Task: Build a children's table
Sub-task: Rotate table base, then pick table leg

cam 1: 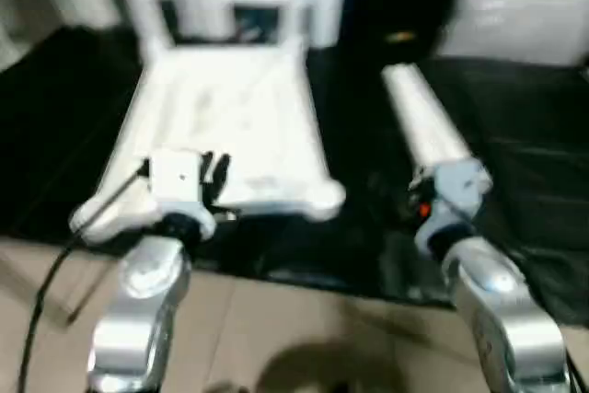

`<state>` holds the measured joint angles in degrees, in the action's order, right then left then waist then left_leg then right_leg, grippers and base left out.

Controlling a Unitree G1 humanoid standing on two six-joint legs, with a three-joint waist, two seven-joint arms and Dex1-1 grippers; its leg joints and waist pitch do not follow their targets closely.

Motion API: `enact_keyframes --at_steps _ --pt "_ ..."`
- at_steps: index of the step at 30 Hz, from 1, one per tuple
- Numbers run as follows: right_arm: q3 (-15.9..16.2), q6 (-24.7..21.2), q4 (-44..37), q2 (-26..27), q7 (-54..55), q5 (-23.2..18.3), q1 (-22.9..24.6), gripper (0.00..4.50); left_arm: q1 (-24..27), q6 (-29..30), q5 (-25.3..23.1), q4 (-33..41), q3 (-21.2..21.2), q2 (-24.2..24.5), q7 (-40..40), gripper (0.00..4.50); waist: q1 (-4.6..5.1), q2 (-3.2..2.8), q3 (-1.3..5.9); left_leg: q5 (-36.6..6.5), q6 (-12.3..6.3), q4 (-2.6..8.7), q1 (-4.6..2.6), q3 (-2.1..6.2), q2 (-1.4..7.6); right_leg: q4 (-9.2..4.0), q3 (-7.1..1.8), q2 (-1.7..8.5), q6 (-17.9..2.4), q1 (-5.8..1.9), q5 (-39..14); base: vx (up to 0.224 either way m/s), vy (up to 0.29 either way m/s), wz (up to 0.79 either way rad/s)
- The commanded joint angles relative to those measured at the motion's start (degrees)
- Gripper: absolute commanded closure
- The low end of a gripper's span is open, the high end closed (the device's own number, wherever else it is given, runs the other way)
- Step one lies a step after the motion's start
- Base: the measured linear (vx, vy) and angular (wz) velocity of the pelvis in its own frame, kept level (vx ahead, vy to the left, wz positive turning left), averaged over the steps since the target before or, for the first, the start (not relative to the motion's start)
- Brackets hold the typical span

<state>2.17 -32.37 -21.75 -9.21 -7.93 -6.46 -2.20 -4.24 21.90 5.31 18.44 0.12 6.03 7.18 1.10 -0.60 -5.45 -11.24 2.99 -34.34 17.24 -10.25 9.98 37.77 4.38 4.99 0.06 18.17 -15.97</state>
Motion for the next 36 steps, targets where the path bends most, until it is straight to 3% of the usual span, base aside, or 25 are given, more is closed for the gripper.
enact_keyframes --at_steps 1,2,3,4,7,11,12,13,14,17,19,21,24,25,26,27,28,29,30,31,32,33,34,35,36 --pt "-0.6 0.6 0.4 -0.3 0.5 0.3 -0.9 0.0 0.2 0.6 0.5 0.6 -0.6 -0.4 0.2 3.26 -0.22 0.17 2.04 -41.1 1.18 2.12 -2.03 1.09 0.7 -10.51 -2.7 2.94 0.4 2.24 -43.9 0.036 -0.059 -0.08" --pt "-0.4 0.1 0.3 -0.4 0.1 0.0 -1.3 0.0 0.5 0.9 0.6 1.0 -0.8 -0.4 0.1 3.26 -0.11 1.94 2.55 -21.8 -2.14 -5.44 -0.42 1.08 -0.96 -14.01 -5.21 7.65 0.8 1.41 -60.8 0.094 -0.063 -0.15" --pt "-0.4 -0.3 0.2 -0.4 -0.1 -0.1 -1.6 0.0 0.7 1.0 0.6 1.2 -0.8 -0.4 0.1 3.26 -0.85 1.2 3.52 -15.2 -3.01 -5.04 2.95 2.4 -0.32 -12.78 -6.85 9.1 -0.5 -2.27 -58.9 0.126 -0.013 -0.16" --pt "-0.6 -1.2 0.0 -0.4 -0.2 -0.4 -2.2 0.0 1.0 1.4 0.7 1.6 -0.8 -0.5 0.0 3.26 -1.27 1.25 3.44 -11.2 -3.25 -3.01 5.43 3.23 0.08 -11.29 -6.35 7.48 -2.0 -3.68 -52.4 0.126 -0.013 -0.16" --pt "-0.8 -1.5 0.2 -0.5 -0.4 -0.4 -2.6 0.0 1.2 1.5 1.0 1.8 -0.6 -0.6 0.2 3.26 0.55 -1.12 4.41 -18.1 -2.91 2.6 1.69 4.12 1.58 -7.88 -2.33 1.0 -8.2 -1.79 -29.7 0.105 0.017 0.03" --pt "-0.8 -1.5 0.5 -0.7 -0.3 -0.3 -2.8 0.0 1.8 2.5 1.9 1.4 -0.6 0.6 2.6 3.26 3.37 -2.15 5.59 -17.5 -10.88 4.57 -3.1 6.49 3.45 -4.73 -0.85 0.22 -15.1 0.01 -3.9 0.133 0.039 0.04" --pt "-0.8 -1.5 0.5 -0.7 -0.3 -0.3 -2.8 0.0 1.8 2.5 1.9 1.4 -0.6 0.6 2.6 3.26 3.55 -1.76 5.65 -15.7 -12.39 4.43 -2.32 6.26 2.99 -4.98 -1.07 0.6 -15.1 -0.85 -2.0 0.15 0.026 0.04" --pt "-1.0 -2.1 0.5 -0.4 -0.2 -0.5 -2.7 0.0 1.9 2.5 1.8 1.1 -1.0 1.3 3.2 3.26 2.7 -1.09 6.08 -9.7 -14.44 2.71 0.21 4.16 0.48 -6.28 -2.49 1.71 -15.7 -3.82 1.8 0.15 0.026 0.04" --pt "-1.0 -2.2 0.5 -0.4 -0.2 -0.6 -2.7 0.0 1.9 2.5 1.8 1.1 -1.0 1.3 3.2 3.26 2.28 -0.74 6.56 -8.5 -6.33 2.29 -2.26 1.36 0.43 -5.59 -5.52 -0.47 -16.9 -3.43 0.9 0.153 0.022 -0.16" --pt "-1.0 -2.6 -0.5 -0.3 -0.3 -0.5 -2.3 0.0 2.1 2.5 2.4 1.2 -1.2 1.5 3.6 3.26 -0.95 -0.77 6.65 -6.1 5.21 1.97 -0.15 -0.08 -1.91 -4.77 -9.95 -4.16 -13.9 -6.95 10.3 0.142 0.028 -0.46" --pt "-0.8 -2.6 -1.0 -0.4 -0.5 -0.4 -2.2 0.0 2.5 2.7 2.4 1.6 -1.6 1.5 3.7 3.26 -1.73 -0.55 6.76 -1.0 1.26 2.41 -0.27 1.6 -2.63 -3.29 -8.3 -5.82 -7.9 -6.91 24.2 0.153 -0.002 -0.37" --pt "-0.1 -2.7 -1.3 -1.0 -1.0 -0.3 -2.0 0.0 3.0 2.8 2.4 2.1 -1.9 1.4 3.8 3.26 -1.84 -1.13 7.33 -2.2 -4.5 1.38 -0.99 1.41 -3.81 -3.32 -9.63 -6.11 -5.7 -7.81 32.2 0.141 0.001 0.18" --pt "0.5 -3.3 -1.2 -1.8 -1.5 0.0 -2.0 0.0 3.7 3.4 2.5 3.1 -2.3 1.3 3.7 3.26 -0.79 -1.15 7.21 8.9 -14.47 0.93 -6.22 4.81 -0.74 0.24 -7.3 -6.88 -2.1 -3.25 28.6 0.154 -0.044 0.25" --pt "0.5 -3.3 -1.2 -1.9 -1.6 0.1 -2.0 0.0 3.9 3.5 2.4 3.2 -2.4 1.3 3.7 3.26 0.49 -1.2 7.07 13.7 -20.7 0.72 -11.35 7.6 3.17 1.61 -5.97 -3.27 -1.8 3.91 17.1 0.147 -0.081 0.18" --pt "0.5 -3.4 -1.2 -1.9 -1.6 0.2 -2.0 0.0 4.1 3.6 2.4 3.5 -2.4 1.2 3.7 3.26 1.79 0.0 7.16 17.1 -25.96 0.33 -13.74 10.71 7.11 2.45 -5.84 0.75 -2.2 7.78 3.3 0.082 -0.095 0.15" --pt "0.5 -3.5 -1.3 -1.9 -1.6 0.2 -2.1 0.0 4.3 3.7 2.5 3.7 -2.5 1.2 3.6 3.26 1.28 0.58 6.89 16.0 -25.76 -0.61 -11.87 9.87 5.52 1.57 -6.81 1.98 -2.8 6.63 3.5 0.063 -0.046 0.14" --pt "0.4 -3.5 -1.3 -1.8 -1.6 0.1 -2.1 0.0 4.3 3.7 2.5 3.7 -2.5 1.2 3.6 3.26 -1.69 4.29 6.31 1.1 -19.82 -6.48 2.21 2.26 -7.8 -3.31 -14.17 -0.64 -5.1 -8.28 17.6 0.063 -0.046 0.14" --pt "0.4 -3.7 -1.3 -1.9 -1.6 0.1 -2.2 0.0 4.7 3.7 2.5 4.0 -2.7 1.1 3.5 3.26 -3.97 3.1 4.97 -7.6 -12.42 -12.18 8.83 4.68 -5.0 -5.06 -20.56 7.18 -12.5 -11.69 36.9 0.095 0.011 0.27" --pt "0.4 -3.9 -1.4 -1.9 -1.7 0.1 -2.3 0.0 4.9 3.8 2.5 4.2 -2.8 1.1 3.4 3.26 -4.78 2.76 6.03 -6.3 -7.36 -12.36 10.68 5.53 -3.93 -2.74 -18.82 6.02 -12.8 -12.75 46.5 0.128 0.016 0.06" --pt "0.8 -5.5 -1.6 -2.2 -2.0 -0.2 -2.6 0.0 5.3 3.8 2.5 4.7 -2.9 1.1 3.4 3.26 -5.13 3.2 5.41 -1.6 -2.56 -9.58 11.02 5.19 -5.03 -1.2 -13.42 1.28 -8.9 -11.64 54.8 0.128 0.016 0.06" --pt "1.0 -6.4 -1.7 -2.5 -2.1 -0.1 -2.6 0.0 5.4 3.9 2.5 4.9 -3.0 1.1 3.4 3.26 -4.78 0.95 5.01 6.2 -3.94 -3.85 7.78 5.79 -3.89 -3.38 -8.5 -1.43 -4.1 -7.88 43.1 -0.11 0.043 -0.11" --pt "1.0 -7.1 -1.8 -2.4 -2.0 -0.2 -2.5 0.0 5.5 3.9 2.6 5.0 -3.0 1.1 3.4 3.26 -3.8 -2.3 5.39 5.2 -0.53 -1.11 2.19 6.76 -0.68 -3.19 -9.18 -3.78 -0.8 -4.01 27.5 -0.216 0.059 -0.4" --pt "0.9 -6.9 -1.8 -2.3 -1.9 -0.2 -2.5 0.0 5.7 4.0 2.5 5.1 -2.9 1.2 3.4 3.26 -0.66 -4.48 4.61 -12.3 3.48 5.12 -1.63 13.3 9.11 6.88 -4.33 -4.08 1.9 1.98 -5.5 -0.216 0.059 -0.4" --pt "0.7 -6.4 -1.9 -2.3 -1.8 -0.2 -2.3 0.0 5.8 4.1 2.6 5.1 -2.9 1.2 3.6 3.26 -2.47 -3.16 5.4 -19.7 4.45 4.39 -3.23 10.6 10.85 7.85 -3.31 -1.77 3.5 2.93 -9.9 0.009 0.031 -0.53" --pt "0.5 -6.1 -2.1 -2.3 -1.7 -0.3 -2.1 0.0 5.9 4.3 2.5 5.3 -3.0 1.5 3.8 3.26 -2.23 -3.21 4.9 -22.1 4.73 5.06 -2.78 8.94 10.62 7.74 -2.77 -1.37 3.6 3.27 -7.5 0.098 0.024 -0.44"
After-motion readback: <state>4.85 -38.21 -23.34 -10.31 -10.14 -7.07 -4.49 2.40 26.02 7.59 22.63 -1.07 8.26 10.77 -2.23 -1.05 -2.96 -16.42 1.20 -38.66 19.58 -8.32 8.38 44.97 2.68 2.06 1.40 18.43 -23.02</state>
